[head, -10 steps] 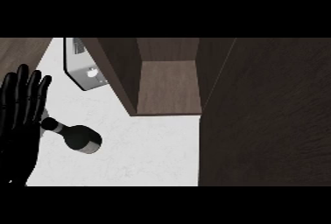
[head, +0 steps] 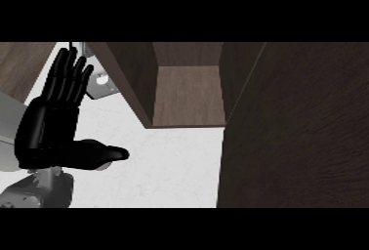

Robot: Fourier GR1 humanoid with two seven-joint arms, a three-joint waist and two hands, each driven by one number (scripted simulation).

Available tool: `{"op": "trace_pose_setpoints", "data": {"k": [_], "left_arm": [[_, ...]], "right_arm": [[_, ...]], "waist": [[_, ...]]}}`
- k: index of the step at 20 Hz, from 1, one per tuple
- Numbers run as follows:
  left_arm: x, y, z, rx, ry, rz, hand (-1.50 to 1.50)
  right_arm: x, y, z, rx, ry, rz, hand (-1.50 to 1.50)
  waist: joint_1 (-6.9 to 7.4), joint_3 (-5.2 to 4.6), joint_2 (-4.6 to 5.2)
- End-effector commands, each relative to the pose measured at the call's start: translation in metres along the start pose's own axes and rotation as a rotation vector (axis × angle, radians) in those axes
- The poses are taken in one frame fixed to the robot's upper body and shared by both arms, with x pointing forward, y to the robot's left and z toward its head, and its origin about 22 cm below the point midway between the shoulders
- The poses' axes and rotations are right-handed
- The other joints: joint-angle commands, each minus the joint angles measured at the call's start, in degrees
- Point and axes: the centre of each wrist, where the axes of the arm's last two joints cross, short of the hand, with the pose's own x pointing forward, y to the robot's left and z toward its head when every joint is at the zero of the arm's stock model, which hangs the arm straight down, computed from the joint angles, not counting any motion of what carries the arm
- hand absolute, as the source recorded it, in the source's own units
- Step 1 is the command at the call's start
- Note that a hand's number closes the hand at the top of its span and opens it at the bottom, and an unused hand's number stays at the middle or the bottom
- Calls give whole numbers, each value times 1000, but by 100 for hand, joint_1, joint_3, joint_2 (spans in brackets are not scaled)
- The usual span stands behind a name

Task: Pick up the wine, place it into the cabinet and close the cabinet

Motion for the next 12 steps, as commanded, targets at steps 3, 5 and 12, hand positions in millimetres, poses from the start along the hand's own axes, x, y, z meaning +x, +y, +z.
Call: {"op": "trace_pose_setpoints", "data": {"k": [3, 5, 12], "left_arm": [[25, -32, -13, -4, 119, 113, -150], [52, -47, -6, -30, 107, 110, -150], [69, -52, -5, -20, 107, 96, -150]], "right_arm": [[40, 9, 21, 141, 24, -89, -150], [31, 10, 25, 126, 50, -81, -150], [86, 28, 32, 124, 34, -109, -150]], "waist": [[40, 1, -12], [78, 3, -10], [83, -6, -2]]}}
